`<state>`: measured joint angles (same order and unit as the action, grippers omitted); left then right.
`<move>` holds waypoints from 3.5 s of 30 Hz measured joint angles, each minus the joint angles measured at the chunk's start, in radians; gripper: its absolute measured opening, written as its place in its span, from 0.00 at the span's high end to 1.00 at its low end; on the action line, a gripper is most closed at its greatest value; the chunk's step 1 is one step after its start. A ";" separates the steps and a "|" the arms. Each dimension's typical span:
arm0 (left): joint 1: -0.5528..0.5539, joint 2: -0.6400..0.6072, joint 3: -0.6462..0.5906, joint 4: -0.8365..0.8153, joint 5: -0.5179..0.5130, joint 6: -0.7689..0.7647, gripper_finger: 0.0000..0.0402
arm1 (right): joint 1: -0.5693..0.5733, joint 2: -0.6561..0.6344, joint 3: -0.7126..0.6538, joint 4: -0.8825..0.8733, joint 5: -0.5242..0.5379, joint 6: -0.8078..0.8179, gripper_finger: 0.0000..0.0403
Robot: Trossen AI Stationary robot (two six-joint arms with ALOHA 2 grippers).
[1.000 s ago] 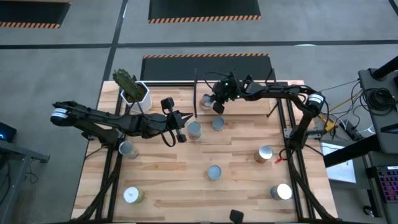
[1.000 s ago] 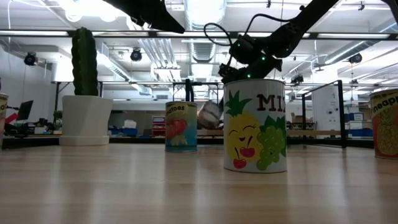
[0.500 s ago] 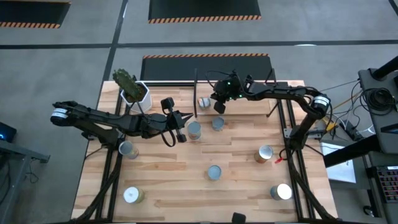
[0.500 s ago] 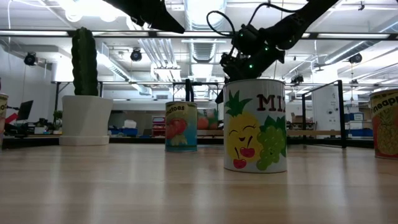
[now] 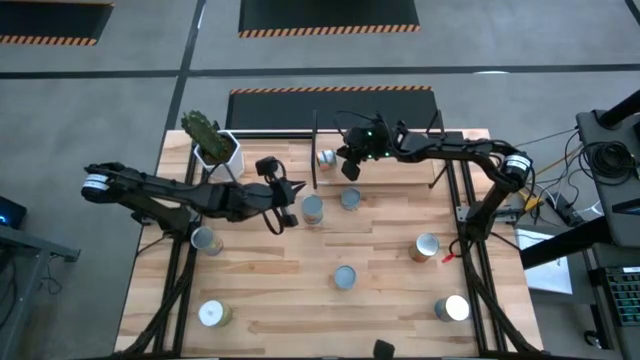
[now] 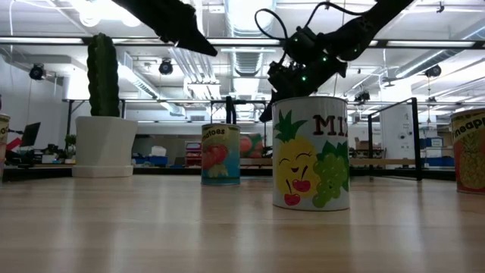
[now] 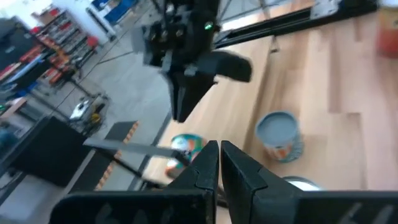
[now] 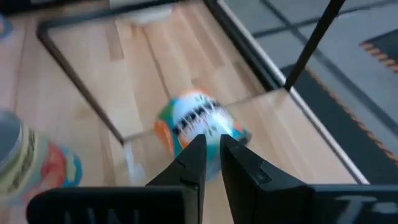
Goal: Pick and place cans onto a shelf
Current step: Put the small canned oranges on the shelf
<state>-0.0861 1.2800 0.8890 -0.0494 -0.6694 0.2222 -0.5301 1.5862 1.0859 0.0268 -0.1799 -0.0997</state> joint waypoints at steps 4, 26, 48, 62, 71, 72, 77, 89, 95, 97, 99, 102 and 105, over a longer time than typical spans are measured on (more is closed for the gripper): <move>0.000 -0.004 0.000 0.007 -0.028 -0.003 1.00 | 0.000 0.016 -0.013 0.150 -0.004 0.012 0.91; 0.001 -0.006 0.000 0.008 -0.028 0.000 1.00 | 0.000 0.130 -0.016 0.187 0.005 -0.077 0.91; 0.000 -0.006 0.000 0.034 -0.027 0.001 1.00 | -0.001 0.249 0.072 0.261 0.048 -0.096 0.91; 0.000 -0.006 0.000 0.049 -0.026 0.000 1.00 | -0.007 0.073 0.114 -0.149 0.078 -0.189 0.91; 0.000 -0.006 0.000 0.058 0.007 0.000 1.00 | -0.036 0.070 0.117 0.051 0.078 -0.121 0.91; -0.001 -0.006 0.000 0.058 0.008 0.000 1.00 | -0.042 0.083 0.117 0.081 0.078 -0.120 0.91; -0.002 -0.006 0.000 0.061 0.008 0.000 1.00 | -0.080 0.170 0.128 0.257 0.076 -0.090 0.91; -0.002 -0.006 0.000 0.065 0.008 0.005 1.00 | -0.109 0.354 0.322 0.197 0.086 -0.058 0.91; -0.002 -0.006 0.000 0.064 0.008 0.005 1.00 | -0.117 0.375 0.353 0.074 0.084 -0.028 0.91; -0.002 -0.006 0.000 0.064 0.008 0.005 1.00 | -0.116 0.372 0.354 0.040 0.082 -0.051 0.91; -0.002 -0.006 0.000 0.064 0.008 0.005 1.00 | -0.115 0.361 0.354 -0.010 0.066 -0.058 0.91; -0.002 -0.006 0.000 0.064 0.008 0.005 1.00 | -0.112 0.337 0.355 -0.089 0.046 -0.081 0.91; -0.002 -0.006 0.000 0.064 0.008 0.004 1.00 | -0.110 0.308 0.354 -0.195 0.015 -0.085 0.91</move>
<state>-0.0883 1.2736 0.8890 0.0143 -0.6617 0.2264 -0.6398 1.8946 1.4402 -0.1683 -0.1651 -0.1844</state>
